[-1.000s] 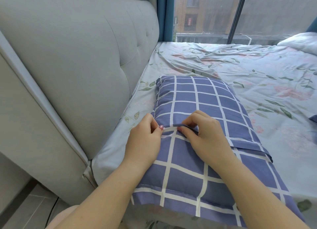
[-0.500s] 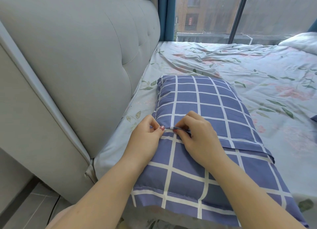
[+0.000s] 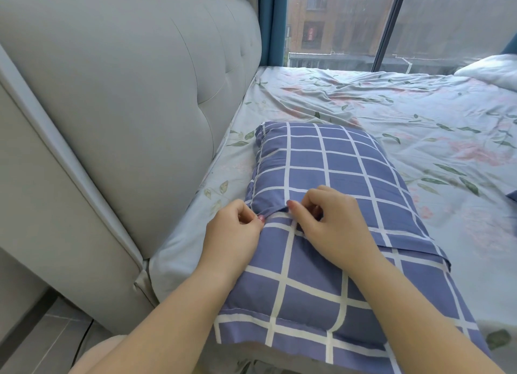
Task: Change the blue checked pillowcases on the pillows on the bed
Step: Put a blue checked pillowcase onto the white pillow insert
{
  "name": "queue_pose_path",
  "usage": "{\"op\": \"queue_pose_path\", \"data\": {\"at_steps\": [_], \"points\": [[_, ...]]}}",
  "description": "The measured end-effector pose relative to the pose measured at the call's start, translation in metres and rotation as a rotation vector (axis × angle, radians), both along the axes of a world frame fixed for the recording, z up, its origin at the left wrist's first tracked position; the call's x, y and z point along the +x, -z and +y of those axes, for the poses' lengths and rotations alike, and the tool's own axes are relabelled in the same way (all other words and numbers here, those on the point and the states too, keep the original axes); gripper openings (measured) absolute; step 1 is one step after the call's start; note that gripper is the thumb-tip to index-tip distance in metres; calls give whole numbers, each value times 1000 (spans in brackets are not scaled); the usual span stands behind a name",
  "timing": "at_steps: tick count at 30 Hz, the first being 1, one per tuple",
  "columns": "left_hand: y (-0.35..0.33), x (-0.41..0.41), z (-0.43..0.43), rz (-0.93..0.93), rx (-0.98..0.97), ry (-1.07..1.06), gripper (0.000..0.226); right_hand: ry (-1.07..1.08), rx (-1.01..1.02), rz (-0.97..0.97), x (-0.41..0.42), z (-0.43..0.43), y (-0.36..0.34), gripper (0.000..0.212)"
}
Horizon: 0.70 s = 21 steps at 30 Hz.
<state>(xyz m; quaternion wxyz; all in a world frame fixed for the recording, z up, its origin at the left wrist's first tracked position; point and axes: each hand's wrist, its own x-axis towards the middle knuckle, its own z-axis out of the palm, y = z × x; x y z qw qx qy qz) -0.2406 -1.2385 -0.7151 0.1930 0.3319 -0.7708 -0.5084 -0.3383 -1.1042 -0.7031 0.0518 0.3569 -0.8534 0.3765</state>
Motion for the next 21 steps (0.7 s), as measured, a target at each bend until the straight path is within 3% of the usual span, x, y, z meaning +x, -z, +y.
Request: {"op": "queue_pose_path", "data": {"at_steps": [3, 7, 13, 18, 21], "points": [[-4, 3, 4, -8, -91, 2, 21, -50, 88, 142, 5, -5, -2, 21], [-3, 3, 3, -17, -116, 5, 18, -158, 152, 182, 3, -13, 0, 19], [-1, 4, -9, 29, -9, -11, 23, -158, -23, -38, -1, -15, -1, 11], [-4, 7, -7, 78, 69, 88, 29, -122, -116, -242, -3, -15, -3, 21], [-5, 11, 0, 127, -78, 164, 26, -81, -143, -227, -6, -17, -4, 23]]}}
